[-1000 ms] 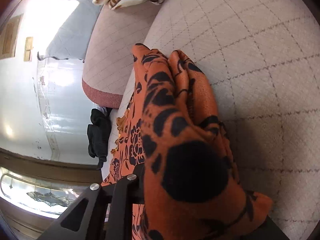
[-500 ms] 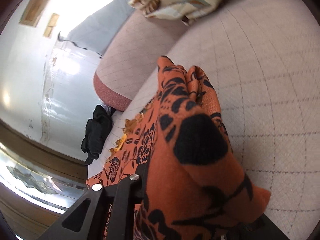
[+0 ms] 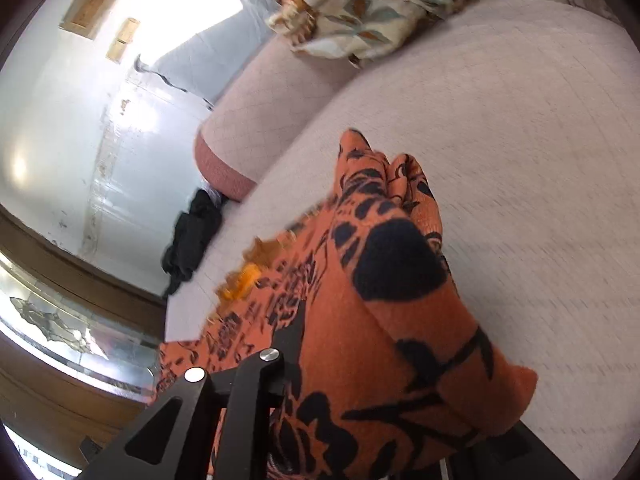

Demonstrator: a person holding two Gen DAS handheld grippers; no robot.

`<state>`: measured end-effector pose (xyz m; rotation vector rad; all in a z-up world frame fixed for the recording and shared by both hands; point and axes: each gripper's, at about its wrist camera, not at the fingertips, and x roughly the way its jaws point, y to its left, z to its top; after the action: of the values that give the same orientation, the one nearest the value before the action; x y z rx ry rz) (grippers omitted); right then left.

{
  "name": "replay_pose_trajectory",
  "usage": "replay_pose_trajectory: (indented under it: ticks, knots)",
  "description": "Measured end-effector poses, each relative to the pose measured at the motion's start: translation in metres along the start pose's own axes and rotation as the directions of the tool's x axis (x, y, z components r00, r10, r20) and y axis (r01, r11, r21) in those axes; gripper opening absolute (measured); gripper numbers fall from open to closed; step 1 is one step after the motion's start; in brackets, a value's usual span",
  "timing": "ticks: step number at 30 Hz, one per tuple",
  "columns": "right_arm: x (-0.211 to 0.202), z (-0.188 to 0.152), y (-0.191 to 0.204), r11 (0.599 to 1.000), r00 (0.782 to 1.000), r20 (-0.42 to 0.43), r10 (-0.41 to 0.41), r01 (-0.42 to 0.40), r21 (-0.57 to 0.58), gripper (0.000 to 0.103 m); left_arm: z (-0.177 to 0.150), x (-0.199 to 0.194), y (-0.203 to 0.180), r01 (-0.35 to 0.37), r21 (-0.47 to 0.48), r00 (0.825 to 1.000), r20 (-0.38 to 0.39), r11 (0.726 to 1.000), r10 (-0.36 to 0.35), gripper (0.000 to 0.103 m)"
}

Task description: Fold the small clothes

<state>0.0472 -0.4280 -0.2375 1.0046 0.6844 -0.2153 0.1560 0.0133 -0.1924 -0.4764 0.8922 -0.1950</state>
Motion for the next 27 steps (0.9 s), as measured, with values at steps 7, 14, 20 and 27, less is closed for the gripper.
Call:
replay_pose_trajectory:
  ticks: [7, 14, 20, 27]
  knots:
    - [-0.022, -0.010, -0.054, 0.968, 0.995, -0.089, -0.044, 0.064, 0.242, 0.036, 0.005, 0.003, 0.035, 0.039, -0.129, 0.996, -0.071, 0.991, -0.048, 0.040]
    - [-0.071, -0.020, 0.002, 0.977, 0.970, 0.125, -0.210, 0.212, -0.003, 0.040, 0.005, 0.008, 0.038, 0.052, -0.124, 0.997, -0.053, 0.991, -0.059, 0.040]
    - [-0.029, -0.048, 0.101, 0.913, 0.987, 0.091, -0.132, 0.157, -0.377, 0.040, 0.009, 0.016, 0.037, 0.065, -0.142, 0.996, -0.044, 0.988, -0.071, 0.040]
    - [0.003, -0.055, 0.158, 0.883, 0.990, 0.112, -0.090, 0.131, -0.450, 0.040, 0.011, 0.019, 0.035, 0.078, -0.110, 0.996, -0.045, 0.991, -0.083, 0.034]
